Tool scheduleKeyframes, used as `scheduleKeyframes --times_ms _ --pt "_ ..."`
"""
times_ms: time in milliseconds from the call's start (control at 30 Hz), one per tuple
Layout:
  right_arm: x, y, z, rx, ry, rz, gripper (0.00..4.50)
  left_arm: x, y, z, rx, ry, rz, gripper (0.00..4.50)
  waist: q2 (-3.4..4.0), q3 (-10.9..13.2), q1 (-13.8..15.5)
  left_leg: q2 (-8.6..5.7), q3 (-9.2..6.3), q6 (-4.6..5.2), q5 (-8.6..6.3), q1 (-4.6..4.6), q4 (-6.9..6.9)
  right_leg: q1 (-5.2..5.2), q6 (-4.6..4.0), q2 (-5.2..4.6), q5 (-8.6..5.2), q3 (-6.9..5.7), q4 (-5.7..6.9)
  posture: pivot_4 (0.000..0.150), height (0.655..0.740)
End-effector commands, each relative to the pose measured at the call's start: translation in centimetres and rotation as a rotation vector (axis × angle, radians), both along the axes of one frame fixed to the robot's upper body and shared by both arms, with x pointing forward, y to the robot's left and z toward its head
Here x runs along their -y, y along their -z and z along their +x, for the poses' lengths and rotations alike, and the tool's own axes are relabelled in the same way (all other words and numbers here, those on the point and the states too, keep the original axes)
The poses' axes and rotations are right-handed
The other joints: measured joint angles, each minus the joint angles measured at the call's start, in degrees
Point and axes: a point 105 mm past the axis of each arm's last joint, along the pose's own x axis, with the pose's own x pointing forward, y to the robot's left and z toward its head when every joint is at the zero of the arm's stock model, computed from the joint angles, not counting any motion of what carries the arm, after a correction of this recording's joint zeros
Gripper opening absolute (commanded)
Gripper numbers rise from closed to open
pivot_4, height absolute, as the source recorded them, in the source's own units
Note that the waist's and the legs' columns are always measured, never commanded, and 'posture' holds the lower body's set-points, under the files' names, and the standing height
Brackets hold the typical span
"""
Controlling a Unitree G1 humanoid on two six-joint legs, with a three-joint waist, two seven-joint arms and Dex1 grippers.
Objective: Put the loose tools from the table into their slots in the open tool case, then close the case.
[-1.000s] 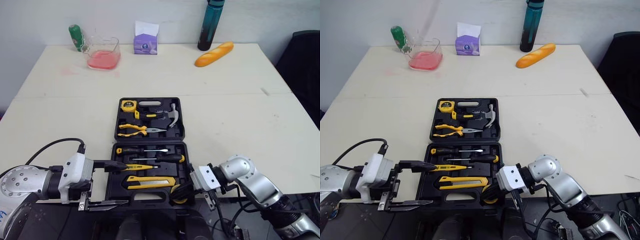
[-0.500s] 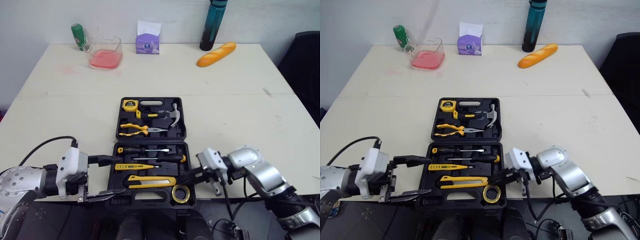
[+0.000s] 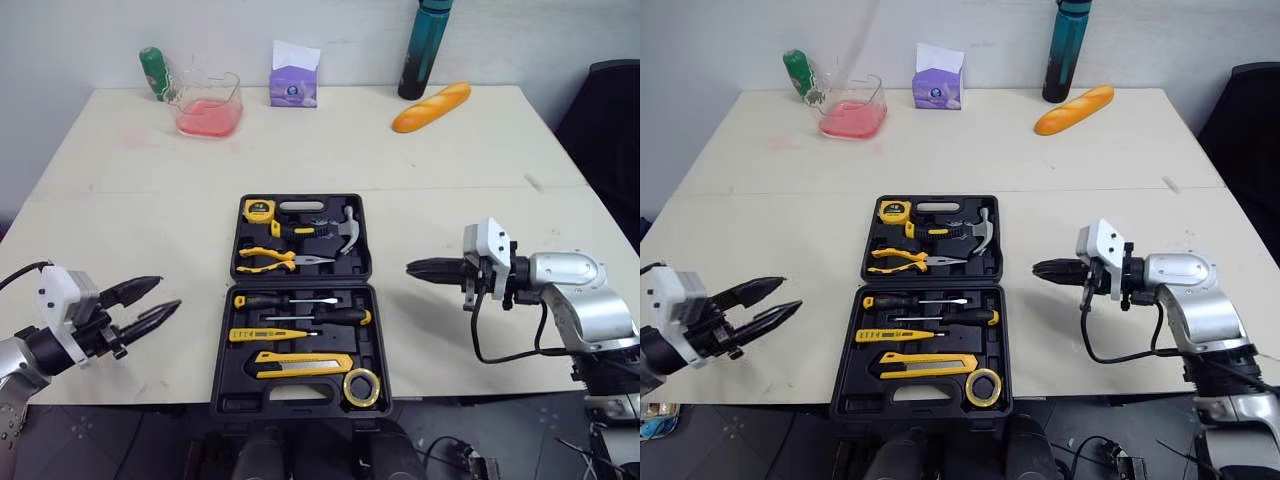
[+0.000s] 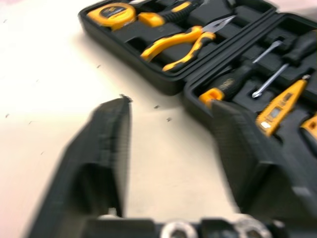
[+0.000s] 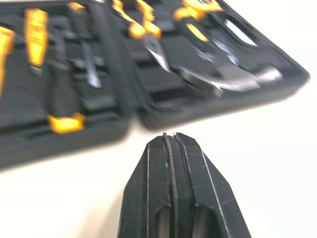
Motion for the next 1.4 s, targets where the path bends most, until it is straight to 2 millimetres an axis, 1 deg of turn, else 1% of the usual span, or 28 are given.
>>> scheduleKeyframes --times_ms 33,67,100,233,300,400,500,700,767,833,1000,1200,1400 --pt "0.3 1.0 1.1 0.035 0.038 -0.054 0.0 -0.1 0.8 1.7 -0.02 -0.089 0.005 0.79 0.0 0.0 0.0 -0.02 0.0 0.02 0.02 -0.01 0.0 -0.01 0.01 0.0 0.0 0.0 0.02 0.15 0.74" --pt "0.1 1.4 1.2 0.029 0.033 -0.057 0.0 0.3 1.1 1.9 -0.031 -0.088 0.024 0.36 0.0 0.0 0.0 -0.02 0.0 0.02 0.02 -0.01 0.0 0.0 0.03 0.0 0.01 0.0 0.02 0.15 0.74" --pt "0.0 1.6 1.2 0.023 0.029 -0.056 0.0 0.7 1.4 2.0 -0.043 -0.075 0.031 0.04 0.0 0.0 -0.1 -0.01 0.0 0.02 0.02 -0.02 0.0 0.0 0.04 -0.01 0.02 0.01 0.12 0.15 0.74" --pt "-0.9 2.7 1.2 -0.004 0.002 -0.063 0.0 2.0 2.1 2.5 -0.078 -0.047 0.006 0.04 0.0 0.0 -0.2 0.0 0.09 0.02 0.02 -0.06 -0.06 -0.06 0.06 -0.03 0.03 -0.01 0.12 0.15 0.74" --pt "-1.3 3.0 1.2 -0.01 -0.008 -0.065 0.0 2.3 2.5 2.6 -0.094 -0.028 0.026 0.04 0.0 0.0 -0.2 0.02 0.1 0.02 0.02 -0.06 -0.07 -0.05 0.06 -0.02 0.03 -0.05 0.1 0.15 0.74" --pt "-2.7 3.5 0.9 -0.026 -0.054 -0.067 0.0 3.2 2.8 3.6 -0.1 -0.017 0.01 0.04 0.0 0.0 -0.1 0.02 0.11 -0.01 0.07 -0.02 -0.07 -0.05 0.06 0.02 0.03 -0.05 0.15 0.15 0.74" --pt "-4.0 3.6 0.8 -0.035 -0.094 -0.054 0.0 4.6 3.2 4.3 -0.138 0.027 0.016 0.04 0.0 0.0 -0.1 0.02 0.08 -0.03 0.11 0.0 -0.06 -0.04 0.06 0.02 0.04 -0.05 0.21 0.15 0.74" --pt "-6.0 3.8 0.8 -0.036 -0.147 -0.05 0.0 6.5 4.0 5.2 -0.197 0.089 0.038 0.04 0.0 0.0 -0.1 0.0 0.08 -0.03 0.1 -0.04 -0.06 -0.05 0.06 0.04 0.04 -0.06 0.18 0.15 0.74" --pt "-6.1 3.8 0.8 -0.038 -0.152 -0.047 0.0 6.5 4.3 5.2 -0.22 0.084 0.043 0.04 0.0 0.0 -0.1 0.0 0.09 -0.03 0.1 -0.04 -0.06 -0.05 0.06 0.05 0.04 -0.05 0.18 0.15 0.74" --pt "-6.6 3.8 0.6 -0.043 -0.168 -0.044 0.0 6.4 4.2 5.7 -0.211 0.058 0.039 0.04 0.0 0.0 -0.1 0.01 0.09 -0.03 0.1 -0.04 -0.07 -0.06 0.07 0.06 0.04 -0.05 0.18 0.15 0.74" --pt "-7.0 3.5 1.1 -0.028 -0.158 -0.038 0.0 7.1 4.0 6.2 -0.191 0.082 0.035 0.04 0.0 0.0 -0.1 0.01 0.09 -0.04 0.11 -0.03 -0.06 -0.06 0.06 0.07 0.04 -0.05 0.2 0.15 0.74" --pt "-6.8 3.1 2.0 -0.006 -0.132 -0.048 0.0 8.0 4.2 7.0 -0.194 0.131 0.033 0.04 0.0 0.0 -0.1 -0.01 0.09 -0.02 0.14 -0.02 -0.05 -0.05 0.07 0.06 0.04 -0.05 0.23 0.15 0.74" --pt "-6.3 2.8 3.3 0.023 -0.085 -0.069 0.0 8.6 4.0 8.5 -0.168 0.122 0.035 0.04 0.0 0.0 0.0 -0.04 0.08 -0.02 0.16 -0.04 -0.04 -0.05 0.09 0.05 0.05 -0.06 0.25 0.15 0.74"
